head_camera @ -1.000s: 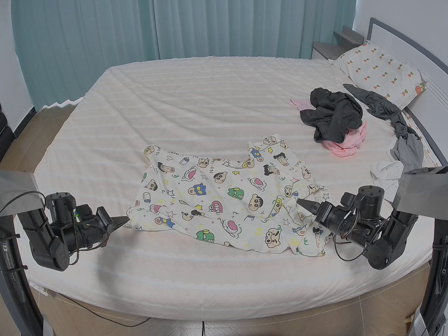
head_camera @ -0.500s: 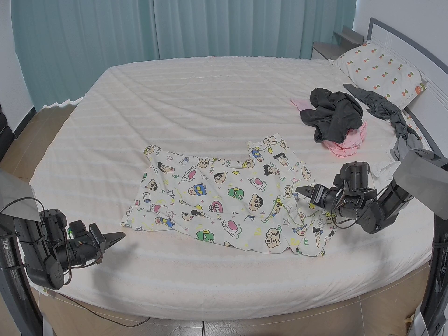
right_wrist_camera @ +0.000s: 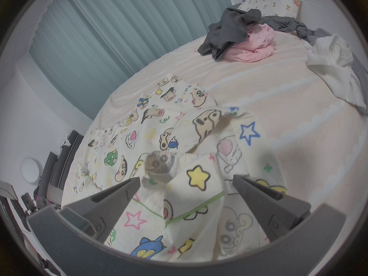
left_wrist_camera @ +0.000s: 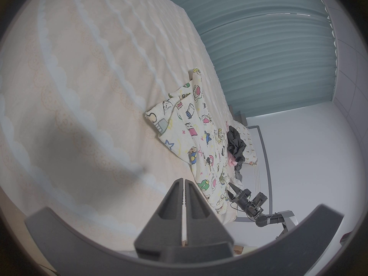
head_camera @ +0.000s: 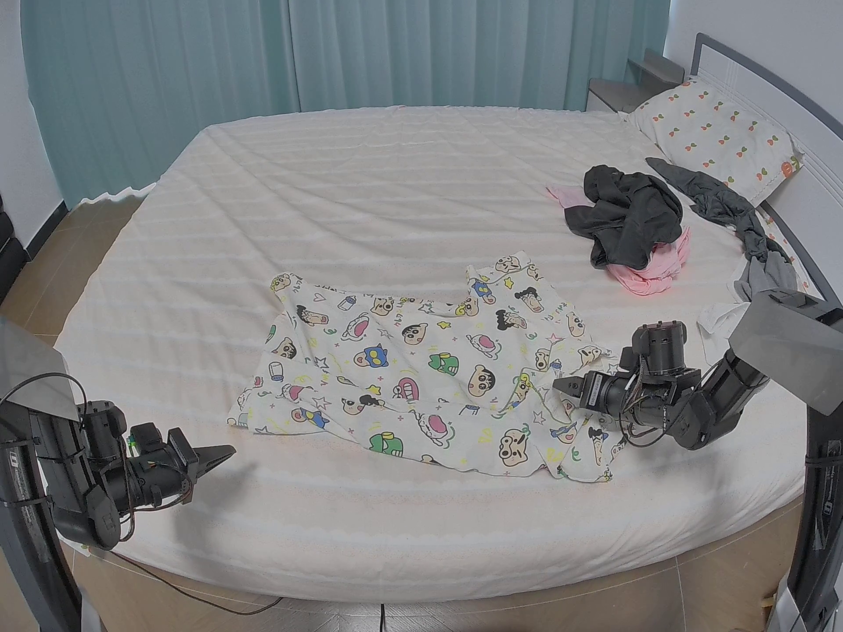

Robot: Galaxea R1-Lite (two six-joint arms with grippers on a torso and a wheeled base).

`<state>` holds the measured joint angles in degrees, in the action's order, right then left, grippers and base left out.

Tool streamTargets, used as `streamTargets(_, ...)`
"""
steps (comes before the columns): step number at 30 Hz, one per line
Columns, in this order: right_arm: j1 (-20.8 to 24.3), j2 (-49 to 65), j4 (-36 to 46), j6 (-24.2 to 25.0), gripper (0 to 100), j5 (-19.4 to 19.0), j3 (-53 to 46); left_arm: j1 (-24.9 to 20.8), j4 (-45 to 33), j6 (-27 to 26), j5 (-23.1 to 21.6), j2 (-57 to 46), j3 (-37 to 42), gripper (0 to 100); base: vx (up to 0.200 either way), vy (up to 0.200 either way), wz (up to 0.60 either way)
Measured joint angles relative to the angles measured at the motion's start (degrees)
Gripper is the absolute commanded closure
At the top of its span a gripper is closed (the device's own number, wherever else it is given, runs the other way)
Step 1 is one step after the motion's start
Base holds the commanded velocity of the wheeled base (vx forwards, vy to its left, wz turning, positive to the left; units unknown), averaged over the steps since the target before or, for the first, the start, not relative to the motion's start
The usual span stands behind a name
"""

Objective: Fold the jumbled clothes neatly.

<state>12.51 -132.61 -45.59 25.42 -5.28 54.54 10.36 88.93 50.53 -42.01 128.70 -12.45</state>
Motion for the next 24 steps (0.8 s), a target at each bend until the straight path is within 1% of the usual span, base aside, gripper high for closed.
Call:
streamTargets(1,0.6,-0.2,0.0,-0.5,100,0.0,-0.1,0.0,0.0,0.0,0.0,0.0,0.0,100,0.0,0.0,0.0)
streamTargets(6,2.2,-1.2,0.2,-1.7,100,0.2,0.7,0.0,0.0,0.0,0.0,0.2,-0.3,100,0.0,0.0,0.0)
streamTargets(15,1.4,0.4,-1.4,-1.5,100,0.3,0.1,-0.1,0.0,-0.2,0.1,0.4,-0.5,100,0.0,0.0,0.0)
streamTargets(18,1.1,1.4,-3.8,-1.5,100,0.3,-0.3,-0.1,0.0,-0.8,0.1,0.5,-0.5,100,0.0,0.0,0.0)
streamTargets(24,0.7,3.1,-11.3,-1.7,100,-0.6,-1.3,-0.1,0.0,-2.3,0.2,0.9,-0.5,100,0.0,0.0,0.0)
